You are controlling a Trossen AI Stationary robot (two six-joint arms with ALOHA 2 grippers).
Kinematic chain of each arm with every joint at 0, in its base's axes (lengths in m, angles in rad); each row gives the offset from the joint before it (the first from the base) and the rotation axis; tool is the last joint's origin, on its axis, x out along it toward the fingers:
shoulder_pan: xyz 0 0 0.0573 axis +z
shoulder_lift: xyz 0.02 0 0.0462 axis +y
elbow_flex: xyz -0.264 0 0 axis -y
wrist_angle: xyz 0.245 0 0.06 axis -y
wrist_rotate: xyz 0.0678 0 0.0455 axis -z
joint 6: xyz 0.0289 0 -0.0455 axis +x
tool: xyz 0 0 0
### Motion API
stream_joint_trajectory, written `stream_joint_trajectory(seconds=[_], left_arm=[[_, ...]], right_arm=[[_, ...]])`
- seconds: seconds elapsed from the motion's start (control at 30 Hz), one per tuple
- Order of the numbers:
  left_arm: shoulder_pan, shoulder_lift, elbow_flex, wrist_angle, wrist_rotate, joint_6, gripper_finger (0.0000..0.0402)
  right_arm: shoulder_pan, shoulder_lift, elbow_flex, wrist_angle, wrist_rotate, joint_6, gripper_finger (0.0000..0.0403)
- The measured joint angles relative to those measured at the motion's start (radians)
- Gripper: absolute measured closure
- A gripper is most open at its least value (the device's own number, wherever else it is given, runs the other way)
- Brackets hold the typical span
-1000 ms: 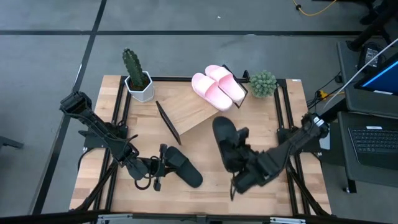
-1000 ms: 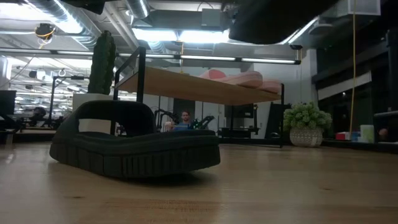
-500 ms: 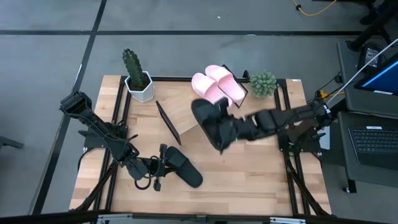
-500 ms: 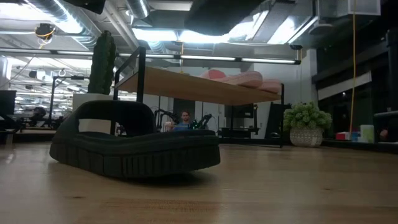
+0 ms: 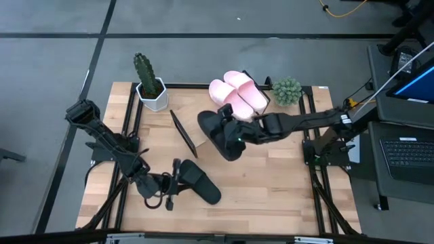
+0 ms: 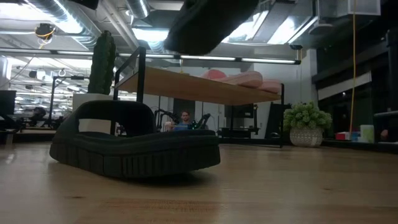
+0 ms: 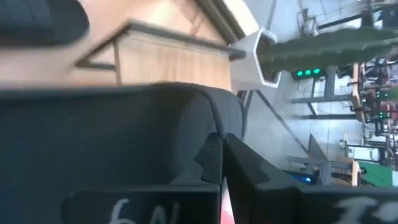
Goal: Pick and place slides into the shelf
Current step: Put the right black slides on the shelf
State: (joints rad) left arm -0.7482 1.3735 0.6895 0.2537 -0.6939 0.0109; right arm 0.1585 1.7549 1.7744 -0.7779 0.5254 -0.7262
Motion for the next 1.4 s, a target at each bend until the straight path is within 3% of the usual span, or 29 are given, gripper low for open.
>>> stream_joint_trajectory(seconds=[0.63, 0.77, 1.07, 1.4], left_arm=[[-0.018, 0.0, 0.0, -0.021, -0.04, 0.001, 0.0401], [-0.018, 0.0, 0.0, -0.029, -0.056, 0.0, 0.0401], [-0.018, 0.0, 0.0, -0.034, -0.084, 0.001, 0.0401], [-0.018, 0.0, 0.0, -0.034, -0.106, -0.001, 0.0401]], right_arm=[[-0.237, 0.032, -0.055, 0.186, -0.213, -0.183, 0.0396], [-0.271, 0.031, -0.053, 0.209, -0.298, -0.188, 0.0396], [-0.293, 0.031, -0.134, 0.24, -0.31, -0.199, 0.0396], [-0.303, 0.029, -0.226, 0.422, -0.274, -0.277, 0.0396]])
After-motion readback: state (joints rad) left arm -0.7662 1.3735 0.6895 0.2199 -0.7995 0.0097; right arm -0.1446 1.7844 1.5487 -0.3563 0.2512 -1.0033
